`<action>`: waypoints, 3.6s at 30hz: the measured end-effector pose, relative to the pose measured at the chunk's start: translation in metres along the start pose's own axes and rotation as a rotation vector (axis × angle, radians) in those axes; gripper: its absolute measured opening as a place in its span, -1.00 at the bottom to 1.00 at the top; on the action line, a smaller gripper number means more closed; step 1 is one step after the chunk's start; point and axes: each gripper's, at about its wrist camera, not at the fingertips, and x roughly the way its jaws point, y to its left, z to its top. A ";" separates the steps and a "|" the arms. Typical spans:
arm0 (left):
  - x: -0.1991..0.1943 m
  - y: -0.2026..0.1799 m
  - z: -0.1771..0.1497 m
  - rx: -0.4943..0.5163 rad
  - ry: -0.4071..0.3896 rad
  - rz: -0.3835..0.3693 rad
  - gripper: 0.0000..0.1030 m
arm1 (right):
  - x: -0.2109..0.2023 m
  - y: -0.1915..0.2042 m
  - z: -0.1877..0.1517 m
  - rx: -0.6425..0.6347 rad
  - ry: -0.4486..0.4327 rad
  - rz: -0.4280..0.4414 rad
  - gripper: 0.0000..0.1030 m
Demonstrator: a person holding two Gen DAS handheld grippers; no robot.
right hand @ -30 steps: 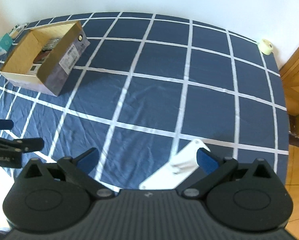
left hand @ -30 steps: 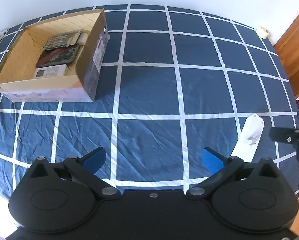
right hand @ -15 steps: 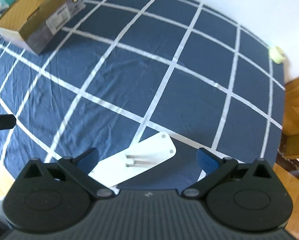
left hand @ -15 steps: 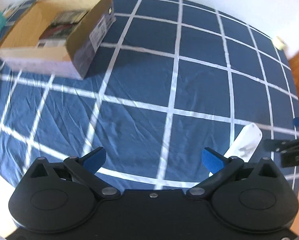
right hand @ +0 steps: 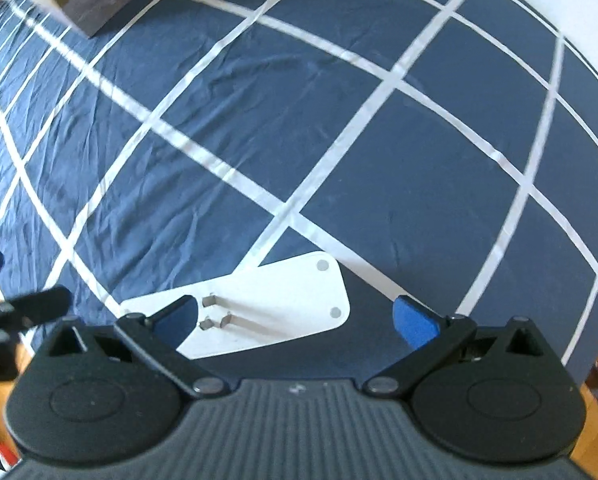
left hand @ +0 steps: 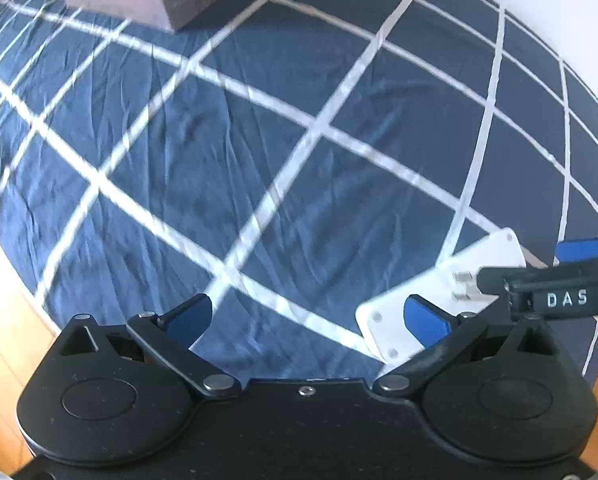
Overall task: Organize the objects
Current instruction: 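Close the right gripper on the white plug-in device, then carry the white plug device with the right gripper over the box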
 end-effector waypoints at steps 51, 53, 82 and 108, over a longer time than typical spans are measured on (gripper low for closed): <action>0.054 -0.038 -0.022 -0.241 0.077 -0.172 0.61 | 0.031 -0.006 0.013 -0.038 0.086 0.146 0.76; 0.054 -0.036 -0.023 -0.237 0.082 -0.176 0.60 | 0.030 -0.005 0.012 -0.033 0.083 0.142 0.76; -0.016 0.000 0.019 -0.025 -0.034 -0.126 0.60 | -0.033 0.034 0.019 0.112 -0.107 0.188 0.75; -0.054 0.148 0.186 0.270 -0.069 -0.162 0.59 | -0.058 0.175 0.154 0.372 -0.240 0.149 0.75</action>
